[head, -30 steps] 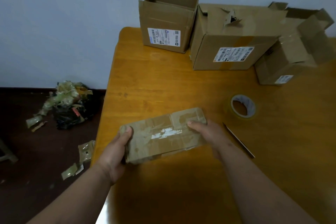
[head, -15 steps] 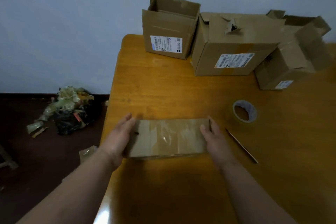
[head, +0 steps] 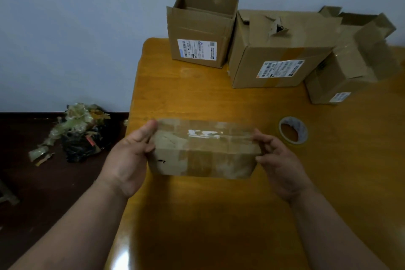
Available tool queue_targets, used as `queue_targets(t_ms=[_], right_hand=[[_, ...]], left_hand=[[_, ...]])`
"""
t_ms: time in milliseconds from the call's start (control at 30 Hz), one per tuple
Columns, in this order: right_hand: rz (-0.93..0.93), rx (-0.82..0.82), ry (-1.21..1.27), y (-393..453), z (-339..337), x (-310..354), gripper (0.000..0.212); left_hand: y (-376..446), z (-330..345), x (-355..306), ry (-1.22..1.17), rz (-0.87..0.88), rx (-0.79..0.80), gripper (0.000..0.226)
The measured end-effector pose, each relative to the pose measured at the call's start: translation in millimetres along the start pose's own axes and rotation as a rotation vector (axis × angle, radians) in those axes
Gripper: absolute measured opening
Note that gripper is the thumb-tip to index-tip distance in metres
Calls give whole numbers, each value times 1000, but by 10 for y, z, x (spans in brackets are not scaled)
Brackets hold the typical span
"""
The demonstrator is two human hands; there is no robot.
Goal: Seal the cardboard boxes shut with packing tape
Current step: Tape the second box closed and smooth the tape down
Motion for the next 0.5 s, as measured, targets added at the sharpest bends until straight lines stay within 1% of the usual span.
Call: queue_targets(t_ms=[33, 67, 100, 133, 167, 200, 233, 267, 300, 367, 433, 467, 500], right_hand=[[-15, -12, -3, -12, 5, 8, 51], [-4, -29, -57, -32, 45, -21, 55], [25, -52, -176, -31, 103, -87, 60], [56, -88, -343, -33, 167, -157, 68], [78, -124, -511, -35, 215, -228, 80], [78, -152, -627, -49, 256, -260, 91], [78, -173, -673, -45, 271, -277, 99], [78, -177, -670, -36, 281, -274, 102], [83, -172, -661, -28, 278, -272, 100], [84, -133, -681, -26, 243, -247, 86], [74, -104, -730, -20, 200, -182, 65], [61, -114, -765, -13, 174, -154, 58], [44, -138, -816, -14, 152, -136, 57]], left_hand=[[12, -12, 14, -62, -24, -28, 52], [-2, -17, 60, -79, -81, -84, 53], [-26, -6, 150, -25, -149, -128, 53], [-111, 44, 221, 105, -207, -143, 50], [-153, 87, 308, 238, -228, -117, 45], [-189, 135, 355, 353, -207, -103, 37], [-204, 175, 389, 430, -177, -97, 27], [-267, 244, 360, 479, -161, -87, 23], [-289, 262, 350, 491, -149, -75, 21], [-238, 190, 407, 447, -154, -76, 18], [-224, 103, 411, 338, -171, -73, 21], [-240, 71, 405, 301, -171, -101, 24], [-228, 27, 432, 278, -148, -140, 31]])
Point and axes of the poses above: each hand's wrist, its own y-axis towards the middle knuckle, its own z-axis out of the palm, x = y × z, the point moved 6 cm from there along y, towards the middle knuckle, and after that the axes turned 6 degrees about -y, right-handed, at the moved point
